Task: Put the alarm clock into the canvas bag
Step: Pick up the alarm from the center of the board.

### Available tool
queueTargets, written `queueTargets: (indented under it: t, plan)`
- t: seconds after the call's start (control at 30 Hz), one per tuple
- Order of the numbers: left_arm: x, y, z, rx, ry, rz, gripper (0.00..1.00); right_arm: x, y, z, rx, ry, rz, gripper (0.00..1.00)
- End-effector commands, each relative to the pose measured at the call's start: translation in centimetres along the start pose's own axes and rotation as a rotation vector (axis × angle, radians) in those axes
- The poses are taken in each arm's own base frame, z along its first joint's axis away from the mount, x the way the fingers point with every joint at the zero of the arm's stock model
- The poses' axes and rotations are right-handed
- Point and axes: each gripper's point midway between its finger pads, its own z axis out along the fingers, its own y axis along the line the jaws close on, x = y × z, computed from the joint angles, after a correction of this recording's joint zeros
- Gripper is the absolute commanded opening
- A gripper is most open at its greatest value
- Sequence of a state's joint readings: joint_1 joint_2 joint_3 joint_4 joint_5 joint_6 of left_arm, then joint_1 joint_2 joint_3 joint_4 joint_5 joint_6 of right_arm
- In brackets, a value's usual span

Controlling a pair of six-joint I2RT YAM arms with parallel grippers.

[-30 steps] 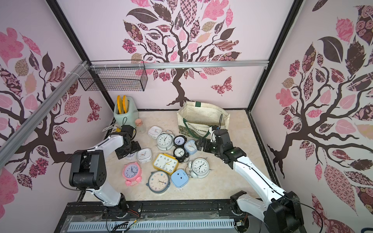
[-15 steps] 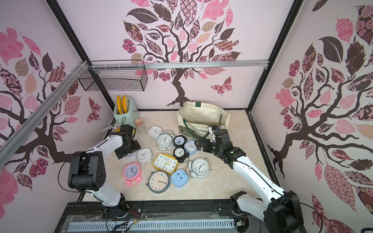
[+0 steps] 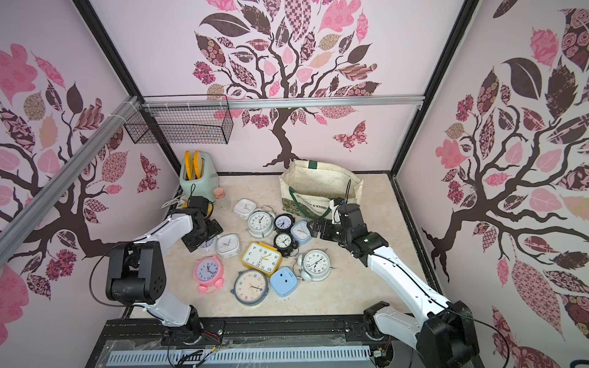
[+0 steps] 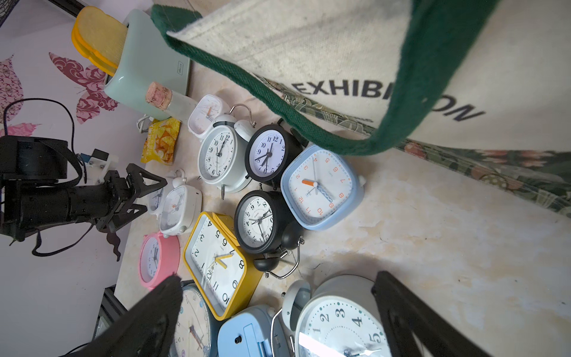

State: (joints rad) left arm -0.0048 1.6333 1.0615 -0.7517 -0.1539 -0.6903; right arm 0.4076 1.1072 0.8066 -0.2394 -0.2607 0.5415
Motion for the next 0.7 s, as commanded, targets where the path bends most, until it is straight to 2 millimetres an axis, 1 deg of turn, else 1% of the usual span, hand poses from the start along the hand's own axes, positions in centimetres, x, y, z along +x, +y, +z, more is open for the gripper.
queueTargets:
  t: [0.0,0.27,0.37,0.53,0.67]
  plan:
    - [1.4,0.6,1.5,-0.017,0.051,-0.047,0.98,0.1,0.4,0.4,-0.02,0.011,-0.002,1.0]
    - [1.4,1.1,2.5,-0.023,0.07,-0.108,0.98,0.4,0.3,0.6,-0.022,0.021,-0.006,1.0]
    - [1.3,1.5,2.7,-0.035,0.067,-0.129,0.95,0.5,0.3,0.7,-0.023,0.025,-0.005,1.0]
    - [0.8,1.7,2.4,-0.037,0.039,-0.142,0.91,0.5,0.3,0.7,-0.025,0.029,-0.004,1.0]
    - [0.5,1.9,2.1,-0.04,0.025,-0.145,0.85,0.5,0.2,0.9,-0.024,0.03,-0.006,1.0]
